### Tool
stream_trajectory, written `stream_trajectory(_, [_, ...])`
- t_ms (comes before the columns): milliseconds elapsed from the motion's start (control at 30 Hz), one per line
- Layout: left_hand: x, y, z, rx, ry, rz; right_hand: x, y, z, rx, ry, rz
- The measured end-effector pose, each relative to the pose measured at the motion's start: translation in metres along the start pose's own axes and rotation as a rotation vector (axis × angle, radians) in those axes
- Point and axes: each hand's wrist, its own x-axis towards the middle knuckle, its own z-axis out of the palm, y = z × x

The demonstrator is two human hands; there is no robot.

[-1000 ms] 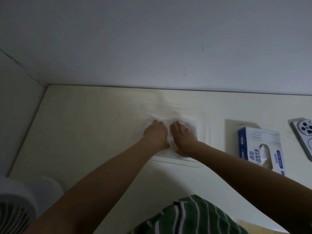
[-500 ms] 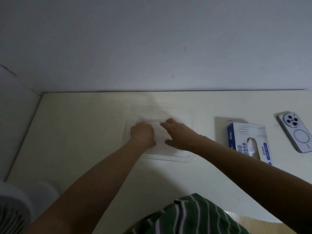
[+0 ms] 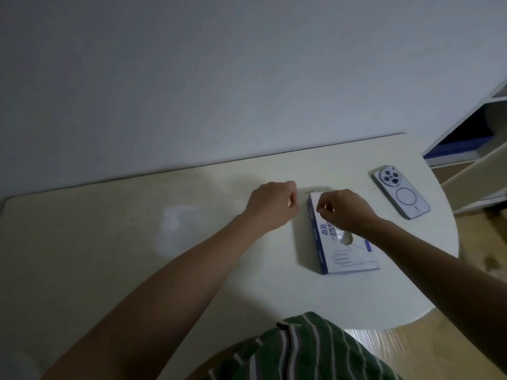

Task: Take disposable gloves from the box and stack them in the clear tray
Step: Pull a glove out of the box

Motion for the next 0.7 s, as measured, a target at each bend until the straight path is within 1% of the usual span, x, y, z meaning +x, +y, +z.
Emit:
stream_trajectory(100, [0.017, 0.03, 0.035, -0.126, -0.164, 0.012, -0.014, 0.04, 0.013, -0.071, -0.067, 0.131])
stream_trajectory(133, [0.02, 0.036, 0.046, -0.133, -0.207, 0.01, -0.017, 0.046, 0.018, -0.082, -0.093, 0.137])
stream_trajectory(233, [0.029, 0.05, 0.077, -0.091, -0.305, 0.015, -0.024, 0.057, 0.034, -0.219, -0.13, 0.054])
stream_trajectory(267, [0.03, 0.052, 0.085, -0.066, -0.321, 0.01, -0.024, 0.057, 0.039, -0.23, -0.124, 0.049])
stream_trajectory(333, [0.033, 0.055, 0.1, -0.019, -0.337, -0.01, -0.023, 0.059, 0.046, -0.228, -0.104, 0.095])
stream_trajectory(433, [0.035, 0.055, 0.111, 0.009, -0.343, -0.078, -0.018, 0.059, 0.05, -0.236, -0.06, 0.126])
stream_trajectory(600, [0.039, 0.058, 0.117, 0.05, -0.373, -0.122, -0.016, 0.067, 0.049, -0.153, -0.02, 0.064])
stream_trajectory(700, [0.042, 0.059, 0.116, 0.067, -0.391, -0.129, -0.017, 0.08, 0.04, 0.111, 0.071, -0.001])
